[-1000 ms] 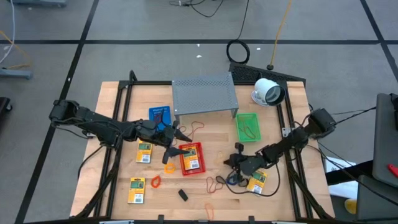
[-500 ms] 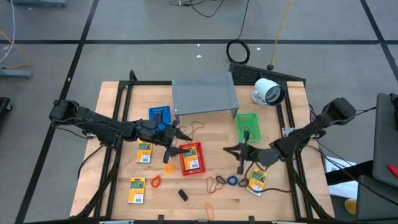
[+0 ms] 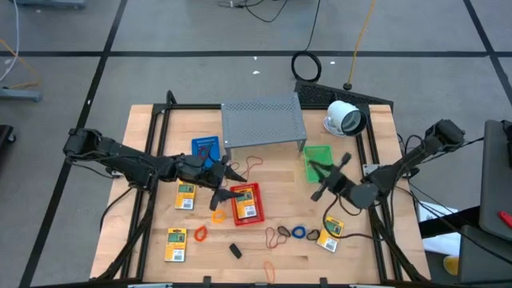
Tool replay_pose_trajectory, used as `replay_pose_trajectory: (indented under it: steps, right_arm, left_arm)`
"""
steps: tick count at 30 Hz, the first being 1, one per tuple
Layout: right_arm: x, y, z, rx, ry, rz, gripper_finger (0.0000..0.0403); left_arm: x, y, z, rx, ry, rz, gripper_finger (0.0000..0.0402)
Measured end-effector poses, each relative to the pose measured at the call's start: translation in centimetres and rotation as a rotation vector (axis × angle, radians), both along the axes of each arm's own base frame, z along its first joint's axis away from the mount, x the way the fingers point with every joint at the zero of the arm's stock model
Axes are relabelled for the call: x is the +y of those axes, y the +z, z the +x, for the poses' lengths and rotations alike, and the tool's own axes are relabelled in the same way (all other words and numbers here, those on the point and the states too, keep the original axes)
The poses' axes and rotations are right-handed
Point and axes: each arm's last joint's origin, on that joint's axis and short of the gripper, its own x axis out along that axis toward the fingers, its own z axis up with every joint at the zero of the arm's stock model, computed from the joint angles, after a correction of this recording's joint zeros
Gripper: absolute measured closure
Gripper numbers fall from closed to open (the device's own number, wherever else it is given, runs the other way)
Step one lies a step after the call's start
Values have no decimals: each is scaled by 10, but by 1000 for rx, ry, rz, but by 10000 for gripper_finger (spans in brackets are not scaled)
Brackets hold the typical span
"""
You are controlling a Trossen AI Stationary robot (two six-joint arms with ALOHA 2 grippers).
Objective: Pick & Place Office Desk Supplies
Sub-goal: Put the yellow rubber band into the green bin
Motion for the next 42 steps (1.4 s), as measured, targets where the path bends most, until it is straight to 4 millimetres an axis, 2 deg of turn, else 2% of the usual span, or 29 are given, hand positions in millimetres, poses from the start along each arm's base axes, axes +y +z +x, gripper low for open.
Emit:
replay_pose_trajectory:
  steps: [5, 16, 21, 33, 42]
  right_arm:
    - [6, 2, -11, -25, -170, -35, 403]
    - [1, 3, -10, -11, -198, -49, 403]
    - [-6, -4, -15, -26, -214, -36, 403]
    - [-28, -29, -45, -126, -221, 54, 403]
    - [-34, -45, -53, -147, -176, 84, 400]
  left_arm:
    - [0, -3, -1, 42, 9, -35, 147]
    - [-9, -4, -2, 58, -16, -77, 147]
    - [-13, -4, -3, 59, -34, -68, 147]
    - [-14, -4, -3, 58, -39, -65, 147]
    - [-14, -4, -3, 53, -41, -54, 147]
